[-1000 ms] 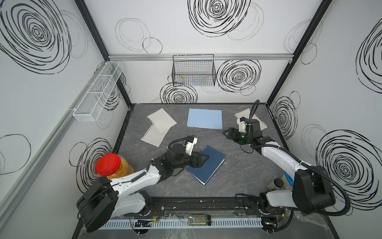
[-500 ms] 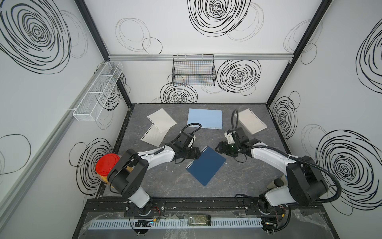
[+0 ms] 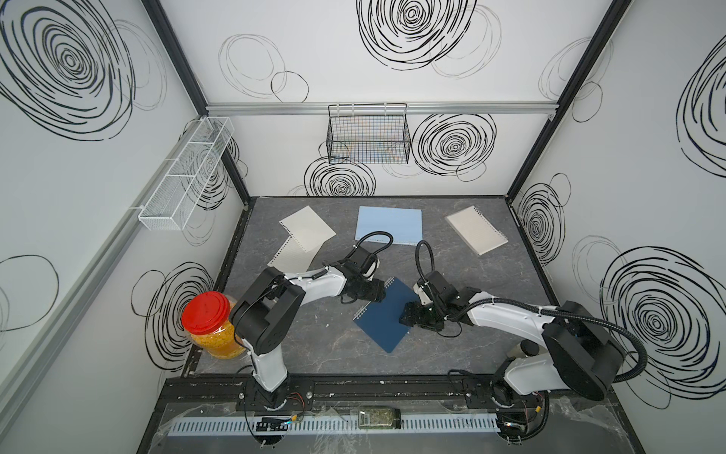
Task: Tear off pages from different notebooks
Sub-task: Pick up the notebook from the center of the board.
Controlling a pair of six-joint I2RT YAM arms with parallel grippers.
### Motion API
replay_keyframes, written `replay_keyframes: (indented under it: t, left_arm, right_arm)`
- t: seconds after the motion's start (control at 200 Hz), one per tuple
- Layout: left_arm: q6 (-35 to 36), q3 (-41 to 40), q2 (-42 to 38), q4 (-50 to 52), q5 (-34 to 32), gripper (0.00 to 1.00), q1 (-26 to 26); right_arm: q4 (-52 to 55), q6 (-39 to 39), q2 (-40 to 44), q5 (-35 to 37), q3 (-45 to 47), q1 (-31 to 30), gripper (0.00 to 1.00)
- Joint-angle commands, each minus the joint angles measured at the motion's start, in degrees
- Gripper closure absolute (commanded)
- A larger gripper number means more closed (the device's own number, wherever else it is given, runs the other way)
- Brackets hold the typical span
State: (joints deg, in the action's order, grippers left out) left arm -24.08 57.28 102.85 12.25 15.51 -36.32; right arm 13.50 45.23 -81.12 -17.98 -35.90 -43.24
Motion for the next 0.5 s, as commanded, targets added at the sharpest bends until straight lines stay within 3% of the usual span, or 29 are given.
replay_keyframes:
  t: [0.0,0.175,0.325,0.495]
  left_arm:
    - [2.0,0.0,2.7,3.5,2.3,0.34,-0.9]
    - [-0.1,-1.1,3.2,-0.6,8.2,0.34,-1.0]
    - [-6.0,-2.2,1.2,-6.0,12.7,0.35,-0.3]
    - [-9.7,-1.6,-3.1,-7.9,13.6,0.35,0.2]
  right_arm:
    - [-4.9,3.7,-0.8,0.0,2.9,-0.8,0.26]
    - [-13.8,7.2,-2.3,-0.3,6.6,-1.0,0.27]
    - [-16.9,8.1,-2.5,0.8,8.8,1.2,0.28]
    - [-16.9,6.0,-2.1,0.6,8.5,3.8,0.28]
